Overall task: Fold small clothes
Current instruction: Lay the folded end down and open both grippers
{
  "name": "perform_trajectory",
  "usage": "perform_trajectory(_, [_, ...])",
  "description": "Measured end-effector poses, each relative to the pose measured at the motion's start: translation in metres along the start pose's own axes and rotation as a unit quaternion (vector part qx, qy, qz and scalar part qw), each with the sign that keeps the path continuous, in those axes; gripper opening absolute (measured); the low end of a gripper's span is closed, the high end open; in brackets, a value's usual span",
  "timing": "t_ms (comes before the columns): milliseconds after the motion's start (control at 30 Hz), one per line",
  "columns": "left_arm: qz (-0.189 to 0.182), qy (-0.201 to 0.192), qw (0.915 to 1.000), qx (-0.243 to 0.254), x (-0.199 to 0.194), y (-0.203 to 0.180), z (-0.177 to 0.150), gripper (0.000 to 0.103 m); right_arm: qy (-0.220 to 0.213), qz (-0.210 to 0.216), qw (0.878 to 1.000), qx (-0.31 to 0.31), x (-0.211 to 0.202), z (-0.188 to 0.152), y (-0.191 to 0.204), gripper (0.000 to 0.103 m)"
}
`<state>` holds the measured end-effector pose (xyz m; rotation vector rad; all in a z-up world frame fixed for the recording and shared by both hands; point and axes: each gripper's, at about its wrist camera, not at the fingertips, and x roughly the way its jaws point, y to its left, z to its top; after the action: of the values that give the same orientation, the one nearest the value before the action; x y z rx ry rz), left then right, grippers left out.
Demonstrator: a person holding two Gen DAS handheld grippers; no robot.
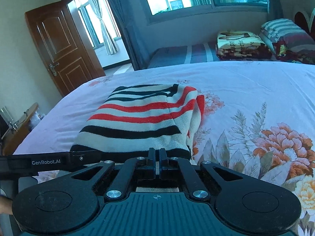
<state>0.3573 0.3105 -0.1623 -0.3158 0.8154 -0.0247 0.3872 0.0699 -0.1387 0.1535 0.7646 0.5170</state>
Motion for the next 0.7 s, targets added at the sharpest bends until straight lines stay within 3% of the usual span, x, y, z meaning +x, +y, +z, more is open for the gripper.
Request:
perform_trajectory(200, [0.015,0.002,0.9989,0.045,-0.003,-0.009,-0.025,0.081,0.027,-0.043,0.999,0.016,0.011,-0.027,-0.013,0.002])
perform_trajectory(367, [0.007,0.015,0.9997,0.020,0.011,0.003,-0.030,0.083,0.026,-0.049,0.997,0.047,0.018,-0.030,-0.018,0.002])
perform_trajectory(567, [0.010,0.020,0.9991,0.037,0.002,-0.002,-0.027,0.087,0.023,-0.038,0.995,0.085,0.002,-0.023,-0.017,0.005])
perform_trajectory(600, [0.010,0.021,0.9990,0.038,-0.001,-0.003,-0.027,0.089,0.023,-0.035,0.995,0.089,-0.001,-0.023,-0.015,0.010])
perform_trajectory(633, [0.010,0.020,0.9990,0.039,-0.004,-0.004,-0.028,0.090,0.023,-0.029,0.995,0.093,-0.005,-0.023,-0.014,0.032])
perform_trajectory(667, [0.011,0.020,0.9989,0.041,-0.006,-0.005,-0.029,0.091,0.023,-0.028,0.995,0.093,-0.009,-0.024,-0.011,0.069])
perform_trajectory(700, [0.015,0.023,0.9987,0.043,-0.008,-0.006,-0.029,0.092,0.020,-0.028,0.996,0.087,-0.013,-0.025,-0.007,0.079])
